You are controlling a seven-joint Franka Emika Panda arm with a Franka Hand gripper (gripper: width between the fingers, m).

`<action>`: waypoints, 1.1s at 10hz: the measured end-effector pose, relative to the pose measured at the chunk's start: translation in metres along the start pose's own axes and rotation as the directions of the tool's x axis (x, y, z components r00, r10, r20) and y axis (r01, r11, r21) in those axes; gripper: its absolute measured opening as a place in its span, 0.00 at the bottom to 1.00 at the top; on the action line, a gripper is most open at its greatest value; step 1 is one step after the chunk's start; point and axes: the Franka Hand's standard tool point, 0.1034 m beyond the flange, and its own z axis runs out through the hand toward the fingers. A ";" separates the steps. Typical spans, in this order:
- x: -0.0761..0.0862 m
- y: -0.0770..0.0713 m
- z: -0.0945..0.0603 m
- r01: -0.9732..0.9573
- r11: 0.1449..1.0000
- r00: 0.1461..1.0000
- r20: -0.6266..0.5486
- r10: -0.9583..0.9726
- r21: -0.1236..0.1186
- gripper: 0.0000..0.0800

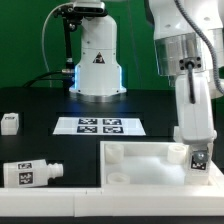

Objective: Assemble square table

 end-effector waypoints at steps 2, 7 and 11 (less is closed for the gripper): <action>0.000 0.000 0.000 -0.015 1.000 1.000 -0.002 0.015 -0.001 0.36; -0.012 0.004 -0.037 0.146 0.989 0.989 0.031 -0.146 0.004 0.81; -0.015 0.007 -0.039 0.147 0.989 0.988 0.036 -0.147 -0.011 0.81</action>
Offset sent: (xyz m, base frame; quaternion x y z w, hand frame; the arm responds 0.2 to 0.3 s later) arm -0.0054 -0.0020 0.0136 -0.0052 -0.0033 -0.0221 0.9997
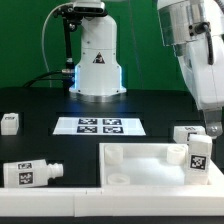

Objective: Assemble square table

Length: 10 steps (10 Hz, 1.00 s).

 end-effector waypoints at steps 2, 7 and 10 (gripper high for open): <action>0.000 0.000 0.000 0.001 1.000 1.000 0.000 -0.001 0.000 0.81; -0.009 0.046 -0.009 0.188 0.982 0.982 -0.004 -0.188 -0.004 0.81; -0.004 0.044 -0.007 0.206 0.978 0.979 0.001 -0.206 0.019 0.81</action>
Offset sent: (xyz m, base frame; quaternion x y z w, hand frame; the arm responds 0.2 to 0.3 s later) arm -0.0404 0.0089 0.0042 0.0251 0.0006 -0.0390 0.9989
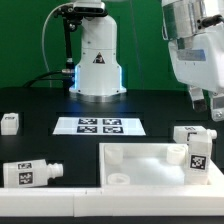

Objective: Assemble square table

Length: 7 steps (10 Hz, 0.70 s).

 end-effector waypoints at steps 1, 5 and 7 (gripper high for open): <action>0.011 0.011 0.005 -0.024 0.999 1.000 0.012 0.023 0.046 0.81; 0.031 0.056 0.006 0.062 0.996 0.991 0.116 -0.070 0.071 0.81; 0.047 0.057 0.005 0.070 0.995 0.984 0.161 -0.080 0.067 0.81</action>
Offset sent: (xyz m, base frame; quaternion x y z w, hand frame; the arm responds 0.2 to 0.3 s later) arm -0.0694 0.0280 -0.0064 -0.0386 -0.1457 0.0214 0.9883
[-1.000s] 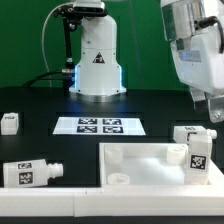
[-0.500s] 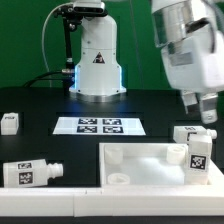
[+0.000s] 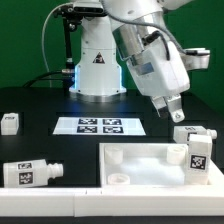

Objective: Assemble square table

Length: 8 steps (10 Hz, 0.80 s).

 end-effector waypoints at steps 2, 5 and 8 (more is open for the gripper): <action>0.006 0.008 0.003 0.005 0.999 0.998 0.056 -0.007 0.036 0.81; -0.009 0.026 0.015 -0.036 0.998 0.994 0.108 0.030 0.052 0.81; -0.003 0.025 0.013 -0.023 0.998 0.995 0.098 0.017 0.056 0.81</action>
Offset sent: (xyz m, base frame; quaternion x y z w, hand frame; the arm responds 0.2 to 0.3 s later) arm -0.0269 0.0442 -0.0078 0.0700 -0.1124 0.0502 0.9899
